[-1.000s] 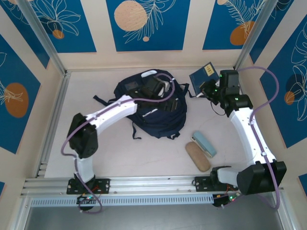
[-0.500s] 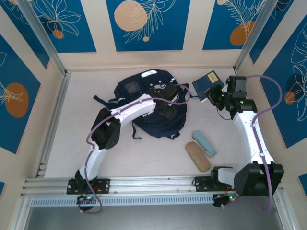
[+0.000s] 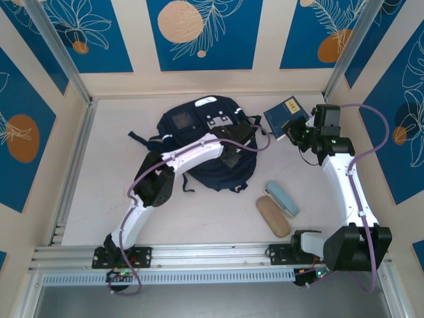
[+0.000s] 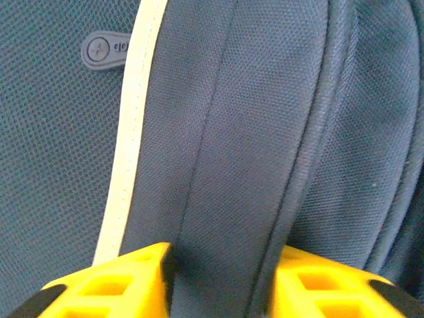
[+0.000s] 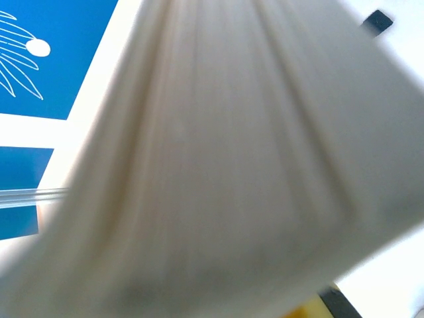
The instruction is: Pack the student bag
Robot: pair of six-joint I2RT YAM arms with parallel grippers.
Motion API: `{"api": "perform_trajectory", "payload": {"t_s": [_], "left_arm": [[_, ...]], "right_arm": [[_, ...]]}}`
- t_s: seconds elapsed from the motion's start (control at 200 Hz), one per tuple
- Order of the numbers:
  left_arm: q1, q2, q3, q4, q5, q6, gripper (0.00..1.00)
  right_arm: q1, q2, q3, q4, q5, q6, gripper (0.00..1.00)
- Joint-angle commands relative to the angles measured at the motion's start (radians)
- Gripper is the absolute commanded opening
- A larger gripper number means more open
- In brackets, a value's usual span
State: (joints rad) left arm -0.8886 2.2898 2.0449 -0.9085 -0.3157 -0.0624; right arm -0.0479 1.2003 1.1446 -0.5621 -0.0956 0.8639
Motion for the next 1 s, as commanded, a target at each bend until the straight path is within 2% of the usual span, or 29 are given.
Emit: {"api": "perform_trajectory", "payload": {"t_s": [0.0, 0.22, 0.325, 0.435, 0.62, 0.765, 0.925, 0.995], "left_arm": [[0.001, -0.046, 0.028, -0.011, -0.106, 0.039, 0.25], [-0.007, -0.147, 0.021, 0.048, -0.155, 0.087, 0.00], [-0.008, -0.202, 0.005, 0.085, -0.118, 0.093, 0.00], [-0.009, -0.246, -0.006, 0.145, -0.135, 0.078, 0.00], [-0.007, -0.294, 0.008, 0.261, -0.207, 0.027, 0.00], [-0.007, -0.290, 0.064, 0.320, -0.201, -0.011, 0.00], [-0.006, -0.242, 0.156, 0.318, -0.217, -0.033, 0.00], [-0.006, -0.213, 0.194, 0.304, -0.234, -0.043, 0.00]], "right_arm": [[-0.004, -0.034, 0.001, 0.031, -0.027, 0.002, 0.00], [-0.006, -0.046, 0.033, -0.036, -0.026, -0.043, 0.00], [-0.012, -0.063, 0.053, -0.110, -0.025, -0.102, 0.00], [-0.020, -0.102, 0.042, -0.163, -0.038, -0.147, 0.00], [-0.025, -0.154, -0.027, -0.168, -0.150, -0.152, 0.00], [-0.014, -0.171, -0.096, -0.162, -0.239, -0.110, 0.00], [0.006, -0.211, -0.150, -0.160, -0.217, -0.066, 0.00], [0.027, -0.231, -0.171, -0.169, -0.152, -0.039, 0.00]]}}
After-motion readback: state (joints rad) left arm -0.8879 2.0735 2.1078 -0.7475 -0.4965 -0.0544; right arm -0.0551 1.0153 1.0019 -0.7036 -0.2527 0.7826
